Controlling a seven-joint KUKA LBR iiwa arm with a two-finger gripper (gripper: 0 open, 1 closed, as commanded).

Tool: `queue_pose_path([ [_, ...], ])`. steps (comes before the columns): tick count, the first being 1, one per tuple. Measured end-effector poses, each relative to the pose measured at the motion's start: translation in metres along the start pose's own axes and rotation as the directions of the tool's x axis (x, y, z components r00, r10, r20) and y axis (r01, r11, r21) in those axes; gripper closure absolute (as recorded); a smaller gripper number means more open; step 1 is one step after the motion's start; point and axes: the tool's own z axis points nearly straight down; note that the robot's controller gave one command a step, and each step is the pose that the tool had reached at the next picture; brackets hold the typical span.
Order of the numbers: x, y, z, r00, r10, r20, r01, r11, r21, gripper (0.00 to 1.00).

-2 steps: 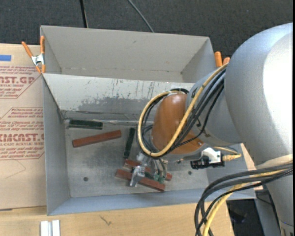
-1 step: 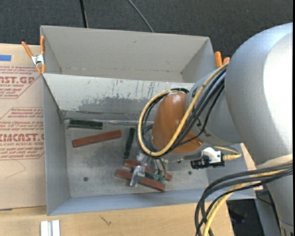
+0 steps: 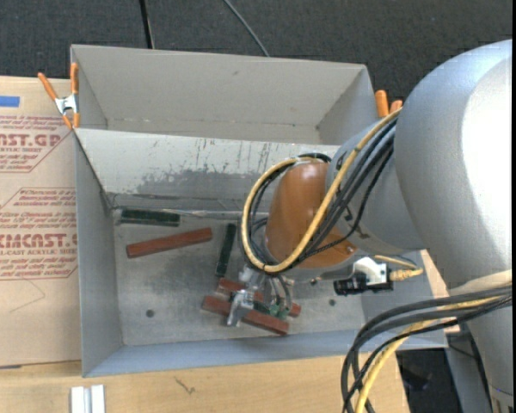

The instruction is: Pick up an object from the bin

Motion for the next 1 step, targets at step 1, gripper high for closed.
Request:
queue_pose_path([
  [1,0.0004,0.0,-0.0027,1.0,0.0,-0.005,0.0,1.0,0.001,1.0],
])
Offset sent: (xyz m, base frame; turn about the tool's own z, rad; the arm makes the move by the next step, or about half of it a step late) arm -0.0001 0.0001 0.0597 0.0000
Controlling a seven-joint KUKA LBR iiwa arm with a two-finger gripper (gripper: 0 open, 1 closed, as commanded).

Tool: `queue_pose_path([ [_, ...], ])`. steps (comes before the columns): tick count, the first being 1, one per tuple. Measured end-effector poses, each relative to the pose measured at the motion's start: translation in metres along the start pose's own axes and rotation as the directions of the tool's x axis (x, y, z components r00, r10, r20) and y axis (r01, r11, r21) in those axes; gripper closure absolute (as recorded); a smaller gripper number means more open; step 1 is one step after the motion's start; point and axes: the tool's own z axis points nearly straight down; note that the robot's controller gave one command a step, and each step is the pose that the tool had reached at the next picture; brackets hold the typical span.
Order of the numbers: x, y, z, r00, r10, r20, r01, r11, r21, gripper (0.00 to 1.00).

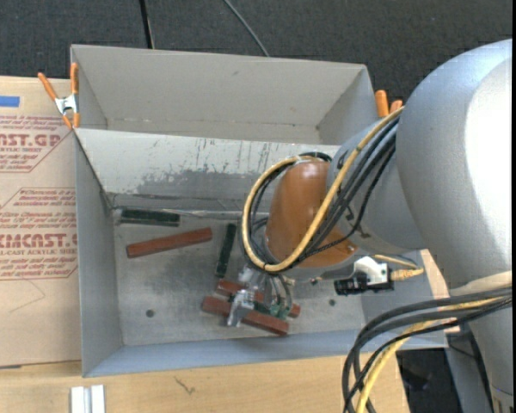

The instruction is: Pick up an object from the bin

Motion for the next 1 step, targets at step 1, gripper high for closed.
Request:
queue_pose_path([
  [1,0.002,0.0,-0.006,1.0,-0.001,-0.009,0.001,1.0,0.002,1.0],
])
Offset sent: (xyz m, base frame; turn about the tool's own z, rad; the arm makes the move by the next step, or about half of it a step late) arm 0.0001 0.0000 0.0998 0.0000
